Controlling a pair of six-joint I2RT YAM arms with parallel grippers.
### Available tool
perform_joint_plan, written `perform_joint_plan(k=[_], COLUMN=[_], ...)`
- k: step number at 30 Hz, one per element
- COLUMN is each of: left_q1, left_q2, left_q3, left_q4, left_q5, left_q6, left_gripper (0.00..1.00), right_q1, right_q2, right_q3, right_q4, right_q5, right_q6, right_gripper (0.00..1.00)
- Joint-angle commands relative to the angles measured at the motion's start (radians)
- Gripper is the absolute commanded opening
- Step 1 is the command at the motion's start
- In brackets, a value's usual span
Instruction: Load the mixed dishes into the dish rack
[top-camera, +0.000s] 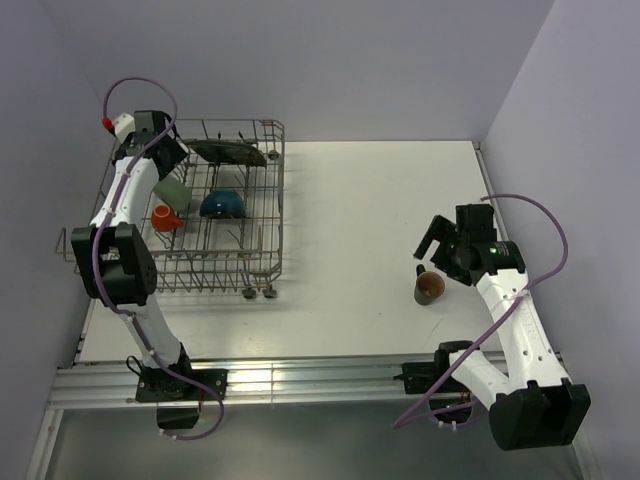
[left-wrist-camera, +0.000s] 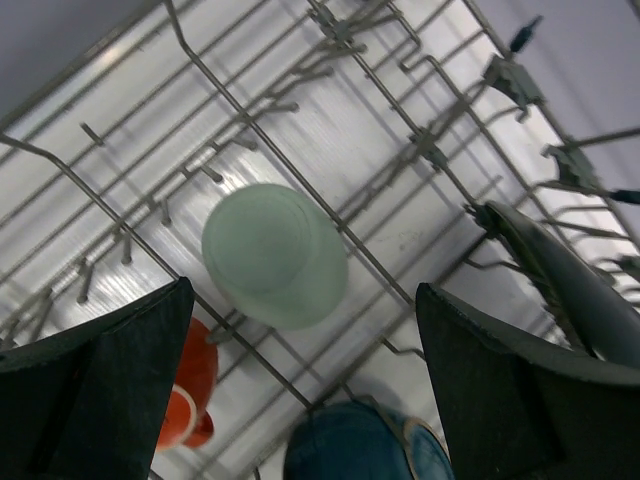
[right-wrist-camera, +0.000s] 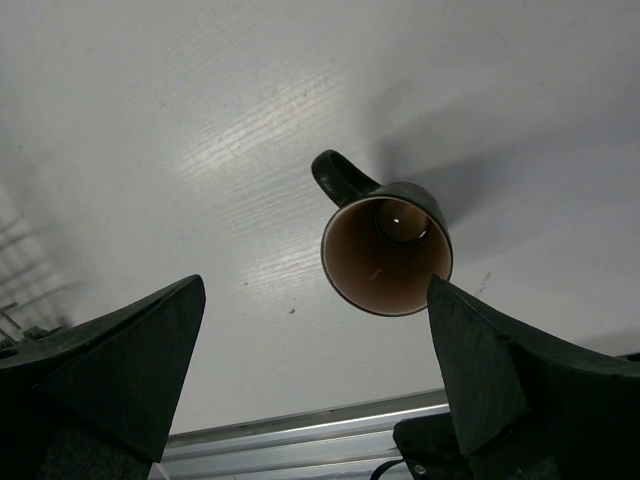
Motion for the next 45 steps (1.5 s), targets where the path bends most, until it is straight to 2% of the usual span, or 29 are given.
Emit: perform_joint_plan(k=[1, 9, 15, 19, 24, 29, 33, 34, 35, 36, 37, 39, 42, 45], left_q1=[-0.006, -0.046, -0.150, -0.190, -0.229, -0.246, -0.247, -0.249, -0.252, -0.253, -0.253, -0.253, -0.253, -0.255], left_q2=[-0.112, -0.198, -0.272, -0.284, -0.234, -0.206, -0.148, -0.140, -0.127, -0.122, -0.117, -0.105, -0.090, -0.088], left_q3=[0.013, 0.197, 0.140, 0.131, 0.252, 0.309, 0.384, 0.413, 0.433, 0.433, 0.445, 0.453, 0.468, 0.465], left_q4=[-0.023, -0.166, -0.199, -0.198, -0.252, -0.252, -0.297, -0.317, -0.325, -0.325, -0.333, -0.331, -0.336, -0.312], left_q5=[0.086, 0.421, 0.629, 0.773, 0.836, 0.888, 0.942, 0.950, 0.966, 0.974, 0.983, 1.014, 1.080, 1.143], left_q6=[-0.074, -0.198, -0.274, -0.277, -0.225, -0.218, -0.206, -0.205, -0.203, -0.206, -0.211, -0.224, -0.244, -0.278], left_gripper=[0.99, 0.99, 0.88, 0.83, 0.80, 0.76, 0.75, 0.74, 0.73, 0.71, 0.71, 0.69, 0.66, 0.65], right_q1=[-0.027, -0.136, -0.190, -0.222, -0.222, -0.219, -0.214, -0.213, -0.214, -0.214, -0.214, -0.213, -0.210, -0.199], right_q2=[-0.024, -0.063, -0.070, -0.063, -0.031, 0.079, 0.141, 0.147, 0.162, 0.170, 0.179, 0.185, 0.150, 0.107], right_q3=[0.029, -0.020, -0.109, -0.196, -0.253, -0.285, -0.255, -0.246, -0.241, -0.235, -0.226, -0.212, -0.158, -0.036], right_q4=[-0.042, -0.146, -0.138, -0.088, -0.019, 0.104, 0.118, 0.122, 0.128, 0.128, 0.127, 0.124, 0.107, 0.104], right_q5=[0.049, 0.081, 0.025, -0.046, -0.046, -0.030, 0.000, 0.005, 0.005, 0.005, 0.005, 0.005, -0.009, -0.070], right_q6=[0.030, 0.072, 0.105, 0.138, 0.167, 0.191, 0.194, 0.193, 0.188, 0.185, 0.184, 0.174, 0.162, 0.133], right_gripper=[1.00, 1.00, 0.98, 0.88, 0.84, 0.70, 0.65, 0.59, 0.43, 0.42, 0.23, 0.02, 0.00, 0.00])
